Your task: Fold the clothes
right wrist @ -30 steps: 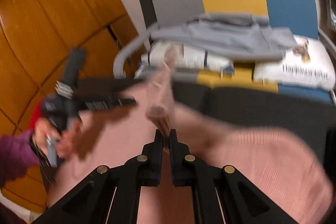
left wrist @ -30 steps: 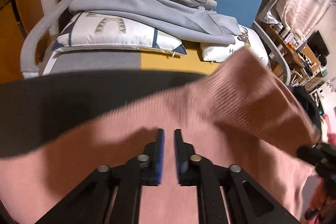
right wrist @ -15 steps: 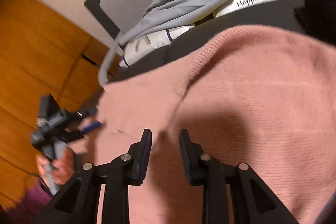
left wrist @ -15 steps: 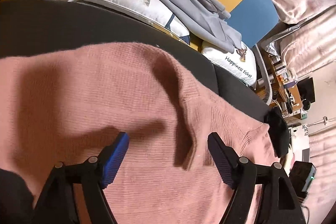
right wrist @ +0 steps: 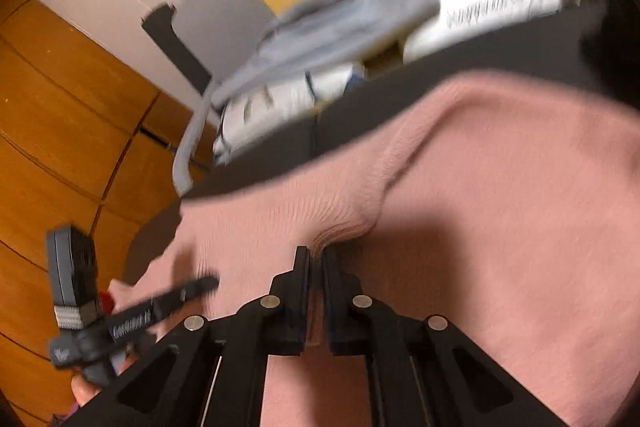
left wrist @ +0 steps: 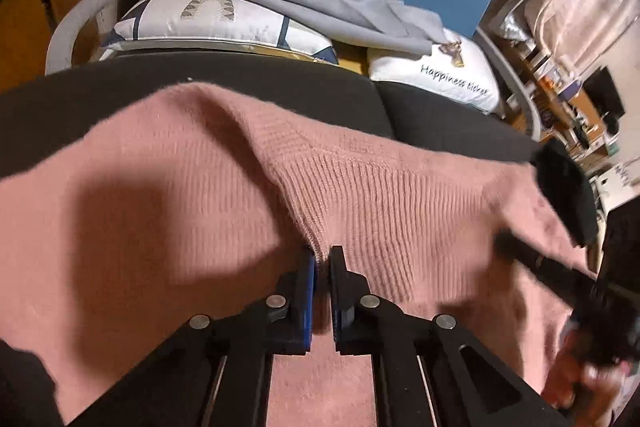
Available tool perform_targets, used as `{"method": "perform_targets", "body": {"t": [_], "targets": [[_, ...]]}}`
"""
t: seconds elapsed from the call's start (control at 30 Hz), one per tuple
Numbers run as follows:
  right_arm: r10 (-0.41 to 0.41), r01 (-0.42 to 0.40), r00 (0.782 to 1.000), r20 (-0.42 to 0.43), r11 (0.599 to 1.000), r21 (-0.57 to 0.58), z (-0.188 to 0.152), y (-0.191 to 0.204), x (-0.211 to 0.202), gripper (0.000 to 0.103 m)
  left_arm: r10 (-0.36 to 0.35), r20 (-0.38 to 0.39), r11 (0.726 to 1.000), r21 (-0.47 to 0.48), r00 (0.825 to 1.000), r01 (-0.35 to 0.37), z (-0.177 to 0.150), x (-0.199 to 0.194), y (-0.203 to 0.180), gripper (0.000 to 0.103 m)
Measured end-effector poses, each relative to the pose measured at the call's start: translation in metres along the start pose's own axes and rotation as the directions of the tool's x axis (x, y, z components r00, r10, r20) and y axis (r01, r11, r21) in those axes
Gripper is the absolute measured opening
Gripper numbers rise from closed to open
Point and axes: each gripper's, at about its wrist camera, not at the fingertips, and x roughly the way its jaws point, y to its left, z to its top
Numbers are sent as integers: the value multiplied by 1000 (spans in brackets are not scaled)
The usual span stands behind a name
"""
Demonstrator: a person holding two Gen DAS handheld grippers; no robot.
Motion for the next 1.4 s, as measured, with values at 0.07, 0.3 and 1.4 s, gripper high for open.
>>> {"method": "perform_targets", "body": {"t": [0.07,0.3,1.4], "targets": [[-9,9,1000,-6,1000,9,3,-6,0,5,6,19,1000,-20,1000,-6,-6,2,4,8],[12,-13,1000,27,1000,16,-23,-28,11,7,69,131,996,54,989,-77,-25,-4,-1,13],[-114,139,986,125,966,-218,2,40,5,25,113,292,992,25,950,-126,-13,21,-9,70]]}}
